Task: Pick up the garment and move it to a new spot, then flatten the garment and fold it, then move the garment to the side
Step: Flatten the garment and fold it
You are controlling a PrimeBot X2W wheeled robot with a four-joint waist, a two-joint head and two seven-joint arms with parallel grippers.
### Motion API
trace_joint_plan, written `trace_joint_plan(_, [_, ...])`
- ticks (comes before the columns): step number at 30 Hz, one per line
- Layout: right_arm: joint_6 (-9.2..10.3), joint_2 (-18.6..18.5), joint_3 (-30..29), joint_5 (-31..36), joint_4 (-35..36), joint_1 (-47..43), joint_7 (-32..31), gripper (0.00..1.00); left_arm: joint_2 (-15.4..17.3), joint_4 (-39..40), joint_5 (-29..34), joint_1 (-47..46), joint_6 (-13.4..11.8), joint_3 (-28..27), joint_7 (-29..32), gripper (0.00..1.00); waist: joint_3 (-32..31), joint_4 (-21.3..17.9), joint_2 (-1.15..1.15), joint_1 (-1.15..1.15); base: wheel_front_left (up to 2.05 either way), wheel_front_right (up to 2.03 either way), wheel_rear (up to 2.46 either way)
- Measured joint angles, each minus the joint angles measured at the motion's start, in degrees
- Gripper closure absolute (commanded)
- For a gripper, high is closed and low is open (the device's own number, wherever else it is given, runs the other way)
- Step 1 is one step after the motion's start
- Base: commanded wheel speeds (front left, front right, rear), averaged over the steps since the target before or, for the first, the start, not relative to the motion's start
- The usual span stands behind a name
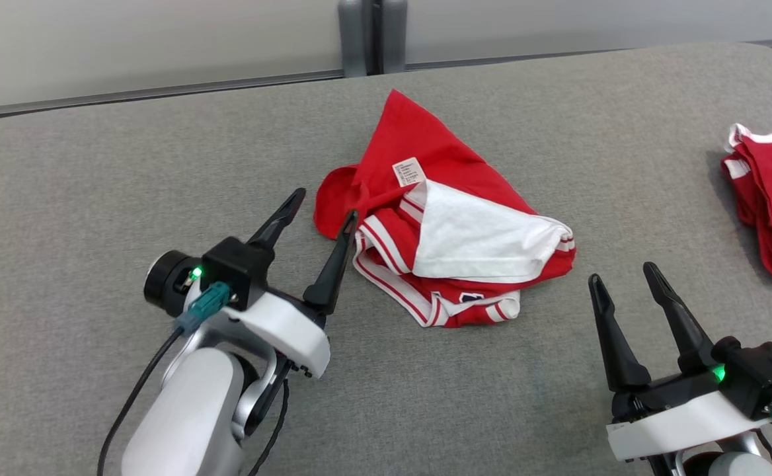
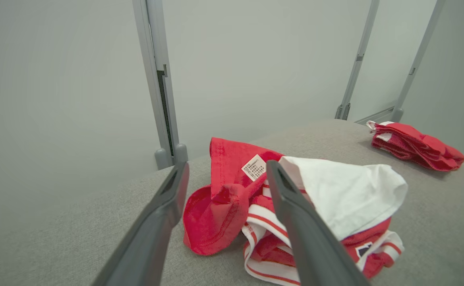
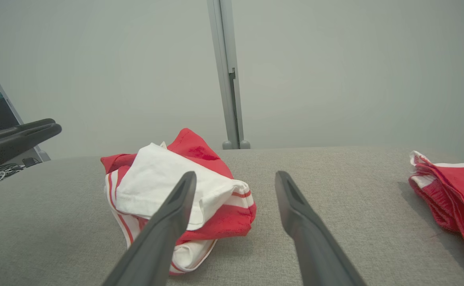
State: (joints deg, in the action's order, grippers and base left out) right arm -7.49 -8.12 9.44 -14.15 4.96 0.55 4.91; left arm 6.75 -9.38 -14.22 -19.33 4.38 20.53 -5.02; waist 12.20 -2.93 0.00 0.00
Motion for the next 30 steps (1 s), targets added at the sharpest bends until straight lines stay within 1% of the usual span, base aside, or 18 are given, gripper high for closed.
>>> trace_joint_plan(3, [0.0, 0.22, 0.63, -0.33, -0.56, 0.78, 0.41, 0.0, -0.53, -3.05, -0.78, -4.03, 1.13, 1.74, 2.77, 0.0, 0.84, -1.96, 0.0, 0.0, 0.0, 0.0, 0.0])
trace_joint_plan(4, [0.0, 0.37, 0.93, -0.49, -1.01, 1.14, 0.89, 0.0, -0.64, -6.06, -1.96, -6.32, 1.64, 2.38, 4.94, 0.0, 1.5, -3.26, 0.0, 0.0, 0.0, 0.0, 0.0])
trace_joint_plan(7, [0.0, 0.81, 1.32, -0.66, -2.19, 1.54, 1.24, 0.0, -0.91, -11.52, -5.09, -8.79, 2.16, 2.43, 8.39, 0.0, 2.5, -5.04, 0.0, 0.0, 0.0, 0.0, 0.0])
trace_joint_plan(9, [0.0, 1.12, 1.55, -0.8, -2.71, 1.83, 1.7, 0.0, -1.02, -14.19, -6.52, -10.39, 2.21, 1.67, 9.13, 0.0, 3.03, -6.11, 0.0, 0.0, 0.0, 0.0, 0.0])
trace_joint_plan(10, [0.0, 1.16, 1.78, -0.87, -2.99, 1.86, 1.91, 0.0, -1.15, -15.3, -7.44, -11.17, 2.21, 1.15, 9.5, 0.34, 3.26, -6.55, 0.0, 0.0, 0.0, 0.0, 0.0])
trace_joint_plan(11, [0.0, 1.25, 1.82, -0.88, -3.34, 1.87, 2.15, 0.0, -1.29, -16.42, -8.13, -11.82, 2.42, 0.89, 9.81, 1.0, 3.48, -6.91, 0.0, 0.0, 0.0, 0.0, 0.0])
trace_joint_plan(13, [0.0, 1.41, 1.92, -0.88, -3.86, 2.01, 2.35, 0.0, -1.49, -18.03, -10.39, -12.42, 2.58, 0.51, 9.95, 1.0, 3.83, -7.4, 0.0, 0.0, 0.0, 0.0, 0.0])
trace_joint_plan(16, [0.0, 1.57, 1.88, -0.99, -4.36, 2.39, 2.7, 0.0, -1.29, -18.81, -11.81, -13.07, 2.69, 0.48, 8.6, 1.0, 3.99, -7.53, 0.0, 0.0, 0.0, 0.0, 0.0])
trace_joint_plan(19, [0.0, 1.67, 1.51, -1.55, -4.7, 2.41, 2.75, 0.0, -0.12, -17.36, -11.77, -13.41, 2.72, 0.41, 5.2, 1.0, 3.93, -7.14, 0.0, 0.0, 0.0, 0.0, 0.0])
trace_joint_plan(22, [0.0, 1.67, 1.0, -1.87, -4.86, 2.4, 2.8, 0.0, 0.6, -13.82, -11.13, -12.72, 2.77, 0.19, 2.14, 1.0, 3.83, -6.27, 0.0, 0.0, 0.0, 0.0, 0.0])
trace_joint_plan(25, [0.0, 1.67, 0.42, -1.91, -4.85, 2.38, 2.67, 0.0, 1.69, -8.83, -10.78, -9.96, 1.71, -0.26, 0.69, 1.0, 3.76, -5.0, 0.0, 0.0, 0.0, 0.0, 0.0])
trace_joint_plan(28, [0.0, 1.69, -0.04, -1.97, -4.75, 2.32, 2.2, 0.0, 3.35, -2.63, -10.39, -5.91, -0.11, -1.07, 0.33, 1.0, 3.69, -3.63, 0.0, 0.0, 0.0, 0.0, 0.0])
trace_joint_plan(30, [0.0, 1.67, -0.31, -1.97, -4.68, 2.3, 2.07, 0.0, 4.32, 1.57, -9.81, -2.54, -1.86, -1.38, 0.94, 1.0, 3.69, -2.77, 0.0, 0.0, 0.0, 0.0, 0.0])
